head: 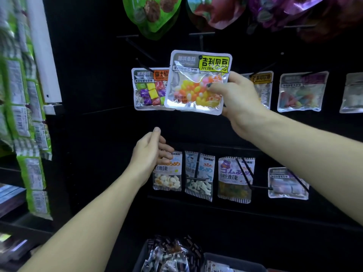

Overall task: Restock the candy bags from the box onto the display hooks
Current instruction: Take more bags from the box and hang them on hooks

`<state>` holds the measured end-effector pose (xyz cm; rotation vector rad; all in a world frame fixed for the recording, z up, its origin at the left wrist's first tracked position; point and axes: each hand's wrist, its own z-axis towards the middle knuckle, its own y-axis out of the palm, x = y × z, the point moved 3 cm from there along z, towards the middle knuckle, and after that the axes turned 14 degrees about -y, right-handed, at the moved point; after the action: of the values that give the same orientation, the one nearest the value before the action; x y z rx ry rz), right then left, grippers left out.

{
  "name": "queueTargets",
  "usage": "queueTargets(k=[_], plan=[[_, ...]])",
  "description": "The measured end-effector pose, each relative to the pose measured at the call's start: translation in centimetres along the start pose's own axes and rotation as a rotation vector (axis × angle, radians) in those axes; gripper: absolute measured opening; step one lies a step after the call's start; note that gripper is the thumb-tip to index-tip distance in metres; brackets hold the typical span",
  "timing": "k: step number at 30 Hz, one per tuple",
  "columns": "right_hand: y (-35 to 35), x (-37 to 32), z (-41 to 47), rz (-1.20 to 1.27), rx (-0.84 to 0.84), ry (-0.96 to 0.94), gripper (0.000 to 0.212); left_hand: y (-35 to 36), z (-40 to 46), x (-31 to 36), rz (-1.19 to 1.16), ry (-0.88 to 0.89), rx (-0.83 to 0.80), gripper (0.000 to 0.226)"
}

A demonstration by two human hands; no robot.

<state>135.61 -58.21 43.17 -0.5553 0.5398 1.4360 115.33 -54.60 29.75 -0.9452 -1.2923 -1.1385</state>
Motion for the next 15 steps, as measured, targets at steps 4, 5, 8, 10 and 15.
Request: queueTargets(k=[4, 5, 8, 10, 15], plan=[[-0.2, 0.3, 0.0, -0.016, 0.001, 0.043, 0.014, 0.3, -0.2, 1.1, 0.008, 0.013, -0.013, 0.042], [-0.2, 0.4, 0.0, -0.025, 0.002, 0.052, 0.015, 0.5, -0.3, 1.8, 0.01, 0.034, -0.012, 0.04], [-0.2, 0.6, 0.4, -0.032, 0.007, 0.084, 0.027, 1.3, -0.7, 4.9, -0.007, 0.123, -0.027, 0.037], [-0.1, 0.6, 0.7, -0.026, 0.003, 0.097, 0.028, 2.0, -1.0, 7.0, 0.022, 0.185, -0.038, 0.034], [-0.2, 1.5, 1.8, -0.067, 0.01, 0.106, 0.024, 3.4, -0.3, 10.0, 0.138, 0.259, 0.011, 0.03]])
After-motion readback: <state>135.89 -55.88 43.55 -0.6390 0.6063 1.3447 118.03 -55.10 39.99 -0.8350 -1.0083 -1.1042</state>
